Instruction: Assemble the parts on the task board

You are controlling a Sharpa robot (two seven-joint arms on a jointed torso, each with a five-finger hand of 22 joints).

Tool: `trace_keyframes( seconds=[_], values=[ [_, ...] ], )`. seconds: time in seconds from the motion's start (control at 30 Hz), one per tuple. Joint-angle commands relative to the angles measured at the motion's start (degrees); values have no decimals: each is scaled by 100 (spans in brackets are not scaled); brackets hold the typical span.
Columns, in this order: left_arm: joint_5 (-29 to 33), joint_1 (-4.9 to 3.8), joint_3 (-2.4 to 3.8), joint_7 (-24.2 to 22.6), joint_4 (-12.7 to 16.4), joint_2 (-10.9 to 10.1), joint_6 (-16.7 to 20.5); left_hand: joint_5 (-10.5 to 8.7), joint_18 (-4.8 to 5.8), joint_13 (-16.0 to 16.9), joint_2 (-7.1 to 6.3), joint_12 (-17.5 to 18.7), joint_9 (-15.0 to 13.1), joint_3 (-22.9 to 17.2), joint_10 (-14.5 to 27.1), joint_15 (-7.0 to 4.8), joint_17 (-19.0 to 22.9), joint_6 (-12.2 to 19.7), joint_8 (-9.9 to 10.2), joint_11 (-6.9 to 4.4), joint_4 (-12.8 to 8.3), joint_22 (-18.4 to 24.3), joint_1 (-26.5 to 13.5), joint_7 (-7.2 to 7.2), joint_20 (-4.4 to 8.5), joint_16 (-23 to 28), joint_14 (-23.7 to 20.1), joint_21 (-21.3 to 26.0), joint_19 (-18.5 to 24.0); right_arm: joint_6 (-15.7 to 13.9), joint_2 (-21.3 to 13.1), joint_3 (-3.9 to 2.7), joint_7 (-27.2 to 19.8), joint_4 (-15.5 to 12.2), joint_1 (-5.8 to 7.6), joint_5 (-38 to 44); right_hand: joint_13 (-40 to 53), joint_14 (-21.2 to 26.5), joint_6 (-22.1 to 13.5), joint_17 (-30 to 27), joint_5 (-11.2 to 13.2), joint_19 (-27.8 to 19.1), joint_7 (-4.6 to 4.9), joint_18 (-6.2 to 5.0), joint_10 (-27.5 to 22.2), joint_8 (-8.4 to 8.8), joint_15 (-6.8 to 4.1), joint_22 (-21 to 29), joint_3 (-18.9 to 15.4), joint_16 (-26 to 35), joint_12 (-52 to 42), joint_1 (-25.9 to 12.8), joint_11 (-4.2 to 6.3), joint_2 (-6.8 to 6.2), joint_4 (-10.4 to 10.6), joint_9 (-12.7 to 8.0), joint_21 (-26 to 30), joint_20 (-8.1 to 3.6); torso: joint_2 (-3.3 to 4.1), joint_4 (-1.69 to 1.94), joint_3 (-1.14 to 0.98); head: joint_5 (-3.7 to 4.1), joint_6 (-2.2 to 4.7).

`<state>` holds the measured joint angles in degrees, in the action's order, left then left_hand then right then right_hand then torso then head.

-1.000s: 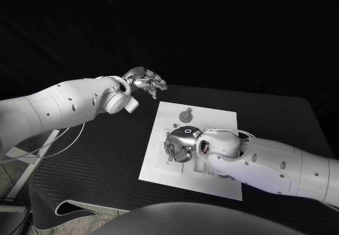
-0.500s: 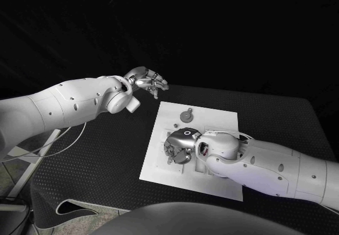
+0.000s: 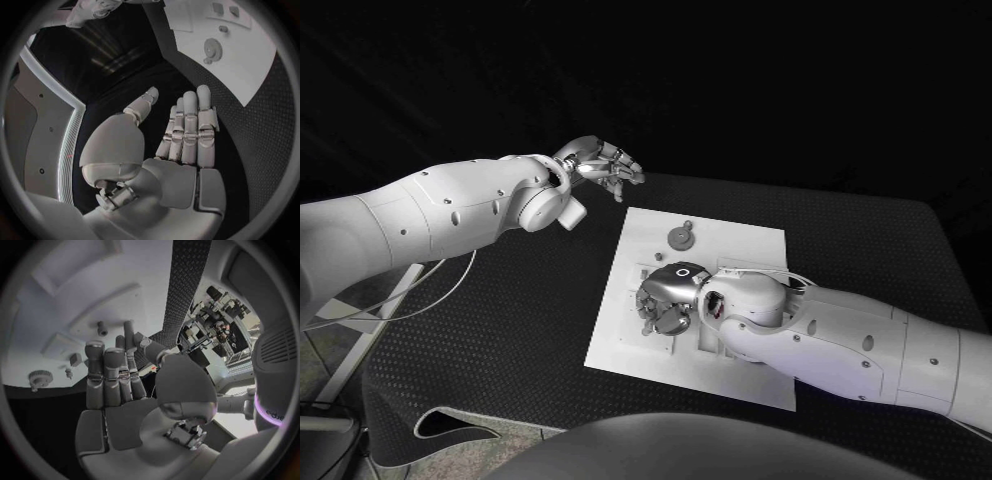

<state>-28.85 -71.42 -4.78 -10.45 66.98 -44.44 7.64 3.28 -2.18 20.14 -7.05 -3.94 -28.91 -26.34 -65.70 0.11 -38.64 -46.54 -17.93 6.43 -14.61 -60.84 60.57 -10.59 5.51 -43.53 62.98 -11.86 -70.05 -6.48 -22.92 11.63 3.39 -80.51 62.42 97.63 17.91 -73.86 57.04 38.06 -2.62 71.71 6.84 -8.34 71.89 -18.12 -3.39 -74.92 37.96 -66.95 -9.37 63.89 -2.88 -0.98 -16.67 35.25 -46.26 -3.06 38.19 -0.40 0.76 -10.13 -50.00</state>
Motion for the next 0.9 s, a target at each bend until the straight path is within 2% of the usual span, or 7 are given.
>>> trace_keyframes(
  seconds=[0.03,0.2,0.37,0.9],
  values=[
    [36,-9,3,-59,4,9,-51,-4,-275,5,26,-7,7,0,25,10,-7,-2,-40,1,44,-6,-28,-33,-9,40,11,18,-31,-21,6,3,6,19,-26,73,2,78,29,3,-14,-18,-8,-666,219,-18,-86,-114,33,-20,-16,0,69,41,-7,13,-32,-28,0,-3,1,7,0],
    [36,-9,3,-59,6,10,-50,-4,-275,6,26,-6,8,-1,25,10,-9,-1,-42,1,46,-7,-28,-33,-10,41,12,19,-31,-30,27,4,1,36,-45,88,6,78,28,4,-14,-18,-8,-666,219,-18,-86,-114,35,-21,-15,0,69,41,-8,16,-34,-29,-2,-9,-3,-1,0],
    [36,-9,3,-59,6,11,-49,-4,-275,6,26,-6,10,-1,26,10,-11,1,-43,1,47,-7,-28,-33,-10,42,12,20,-31,-122,40,4,1,46,-62,89,9,78,27,4,-14,-18,-8,-666,219,-19,-86,-114,36,-22,-15,0,69,41,-8,19,-35,-30,0,-7,0,5,0],
    [36,-8,3,-58,-6,15,-64,-4,-275,7,27,-6,14,-3,27,10,-17,3,-49,1,49,-9,-26,-33,-10,47,13,22,-32,-164,25,3,7,-30,-64,98,19,77,26,5,-14,-18,-9,-666,218,-22,-87,-114,43,-24,-13,3,70,40,-9,27,-38,-33,-1,-5,0,-19,0]
  ],
)
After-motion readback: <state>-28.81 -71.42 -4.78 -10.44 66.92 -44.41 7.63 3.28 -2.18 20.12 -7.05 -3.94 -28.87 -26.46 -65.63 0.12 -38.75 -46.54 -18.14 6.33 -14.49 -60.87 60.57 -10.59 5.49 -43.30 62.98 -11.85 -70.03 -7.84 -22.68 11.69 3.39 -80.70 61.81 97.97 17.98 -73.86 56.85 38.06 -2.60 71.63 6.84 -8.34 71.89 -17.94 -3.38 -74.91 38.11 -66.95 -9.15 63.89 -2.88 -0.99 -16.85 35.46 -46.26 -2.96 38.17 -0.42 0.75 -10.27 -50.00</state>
